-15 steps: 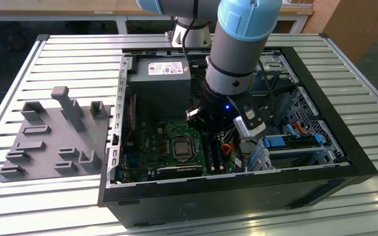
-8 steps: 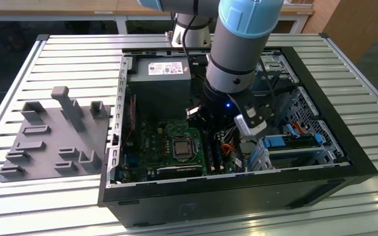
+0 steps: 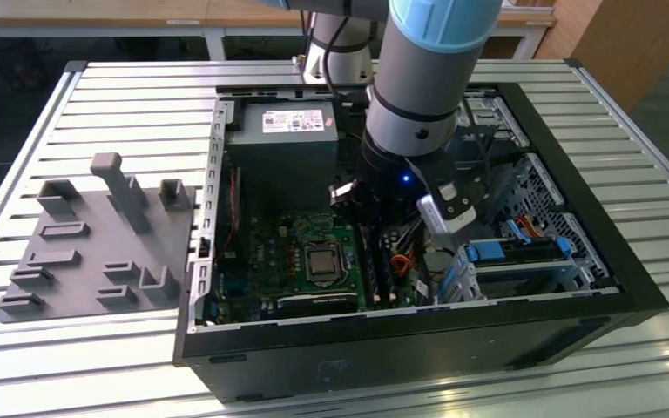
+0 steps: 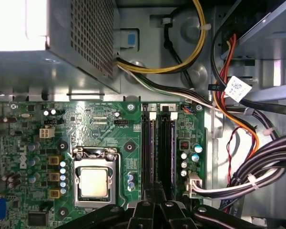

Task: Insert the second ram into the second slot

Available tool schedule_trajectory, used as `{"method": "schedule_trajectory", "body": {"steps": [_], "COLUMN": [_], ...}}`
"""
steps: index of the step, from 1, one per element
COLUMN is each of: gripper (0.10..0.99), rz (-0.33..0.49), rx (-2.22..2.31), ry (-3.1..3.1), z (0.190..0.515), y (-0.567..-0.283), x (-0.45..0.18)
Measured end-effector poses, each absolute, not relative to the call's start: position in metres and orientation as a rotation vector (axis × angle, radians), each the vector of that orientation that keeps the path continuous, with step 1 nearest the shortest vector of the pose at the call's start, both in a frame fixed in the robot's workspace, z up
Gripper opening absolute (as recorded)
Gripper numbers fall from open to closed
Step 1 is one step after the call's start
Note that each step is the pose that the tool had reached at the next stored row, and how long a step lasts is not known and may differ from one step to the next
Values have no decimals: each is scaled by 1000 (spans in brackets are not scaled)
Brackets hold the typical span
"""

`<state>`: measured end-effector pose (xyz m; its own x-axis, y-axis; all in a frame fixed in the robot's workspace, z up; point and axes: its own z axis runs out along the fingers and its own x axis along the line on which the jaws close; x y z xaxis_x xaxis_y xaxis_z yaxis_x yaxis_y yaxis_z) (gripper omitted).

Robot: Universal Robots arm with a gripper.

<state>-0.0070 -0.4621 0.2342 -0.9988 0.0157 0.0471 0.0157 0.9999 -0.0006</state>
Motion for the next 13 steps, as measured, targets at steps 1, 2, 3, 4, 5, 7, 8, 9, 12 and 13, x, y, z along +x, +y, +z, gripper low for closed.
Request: {"method": "schedule_trajectory", "body": {"steps": [1, 2, 3, 4, 5, 7, 8, 9, 12, 13], "gripper": [106, 106, 106, 106, 106, 106, 106, 106, 106, 106], "rz": [0, 0, 0, 0, 0, 0, 0, 0, 0, 0], "rx": [-24, -24, -24, -24, -24, -24, -24, -24, -24, -24], "ry": [-3094, -3094, -3094, -3094, -3094, -3094, -3094, -3094, -3094, -3094], "z": [235, 236, 237, 237, 238, 240, 240, 241, 243, 243], "y": [-462, -462, -462, -462, -462, -462, -462, -462, -462, -462], "x": [-7, -7, -7, -7, -7, -7, -7, -7, -7, -7]}}
